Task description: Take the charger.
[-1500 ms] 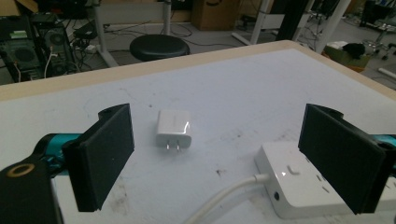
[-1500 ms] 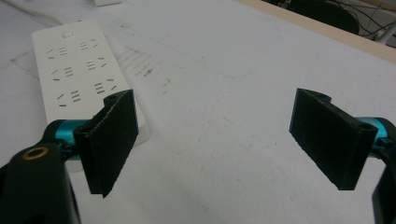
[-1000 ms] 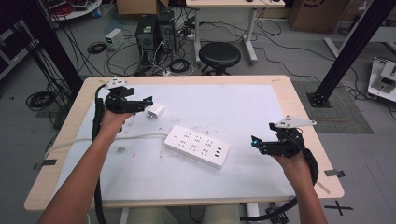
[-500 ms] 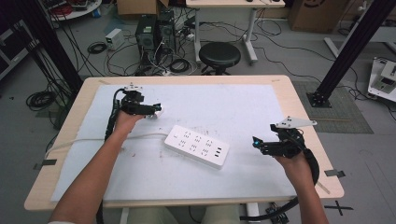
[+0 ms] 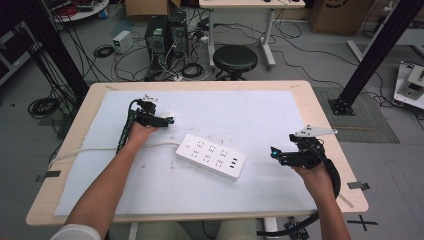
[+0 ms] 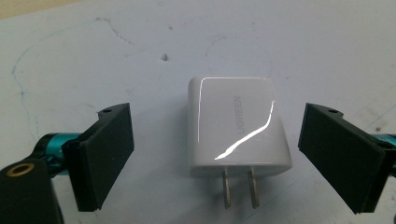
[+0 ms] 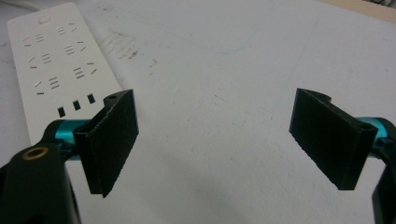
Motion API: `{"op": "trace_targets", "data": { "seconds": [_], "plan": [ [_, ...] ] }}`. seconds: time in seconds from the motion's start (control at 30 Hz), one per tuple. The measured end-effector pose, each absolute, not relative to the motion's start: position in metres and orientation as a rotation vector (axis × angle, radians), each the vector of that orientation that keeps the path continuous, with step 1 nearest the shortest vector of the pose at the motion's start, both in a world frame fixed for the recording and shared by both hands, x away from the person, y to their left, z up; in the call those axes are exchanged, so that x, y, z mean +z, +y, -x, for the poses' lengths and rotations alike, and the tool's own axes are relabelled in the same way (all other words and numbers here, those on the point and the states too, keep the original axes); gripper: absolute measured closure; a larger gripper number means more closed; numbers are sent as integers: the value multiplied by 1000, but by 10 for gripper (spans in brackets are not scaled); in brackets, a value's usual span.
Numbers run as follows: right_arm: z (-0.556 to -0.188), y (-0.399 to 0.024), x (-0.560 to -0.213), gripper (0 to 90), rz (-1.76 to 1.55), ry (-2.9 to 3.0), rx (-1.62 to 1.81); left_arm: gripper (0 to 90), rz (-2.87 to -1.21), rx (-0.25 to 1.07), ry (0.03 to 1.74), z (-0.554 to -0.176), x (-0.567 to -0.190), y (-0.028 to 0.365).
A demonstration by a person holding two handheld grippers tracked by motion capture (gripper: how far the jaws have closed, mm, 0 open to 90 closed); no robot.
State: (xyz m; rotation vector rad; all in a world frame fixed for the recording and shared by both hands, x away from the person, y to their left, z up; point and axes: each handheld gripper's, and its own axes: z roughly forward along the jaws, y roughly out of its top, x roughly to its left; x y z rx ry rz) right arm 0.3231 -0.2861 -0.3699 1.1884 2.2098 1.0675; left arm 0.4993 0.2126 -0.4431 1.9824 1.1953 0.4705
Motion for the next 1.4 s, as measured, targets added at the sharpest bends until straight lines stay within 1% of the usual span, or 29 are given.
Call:
{"op": "trace_targets", "data": {
  "seconds": [0.07, 0.13, 0.27, 0.47, 0.6, 0.73, 0.77, 0.87, 1.13, 1.27, 1.4],
  "plan": [
    [-323, -285, -371, 158, -1196, 2214, 1060, 113, -1979, 449, 1202, -500, -446, 212],
    [-324, -284, -371, 159, -1191, 2219, 1057, 140, -1994, 444, 1205, -501, -449, 212],
    [-324, -284, -371, 158, -1202, 2217, 1056, 158, -2003, 456, 1201, -501, -449, 211],
    [-324, -284, -369, 158, -1193, 2210, 1068, 232, -2035, 486, 1179, -500, -449, 207],
    [-324, -282, -368, 158, -1192, 2215, 1064, 274, -2040, 471, 1165, -500, -449, 208],
    [-324, -282, -366, 159, -1187, 2216, 1064, 297, -2033, 465, 1173, -499, -449, 208],
    [-324, -282, -366, 159, -1181, 2214, 1068, 314, -2038, 463, 1172, -499, -448, 208],
    [-324, -281, -366, 158, -1182, 2214, 1070, 421, -2045, 462, 1150, -497, -447, 209],
    [-323, -281, -366, 158, -1183, 2215, 1070, 425, -2018, 475, 1172, -494, -443, 208],
    [-322, -282, -365, 159, -1186, 2212, 1074, 425, -2001, 484, 1158, -487, -433, 207],
    [-321, -279, -365, 159, -1177, 2214, 1079, 425, -1943, 509, 1123, -475, -417, 208]
  ]
}}
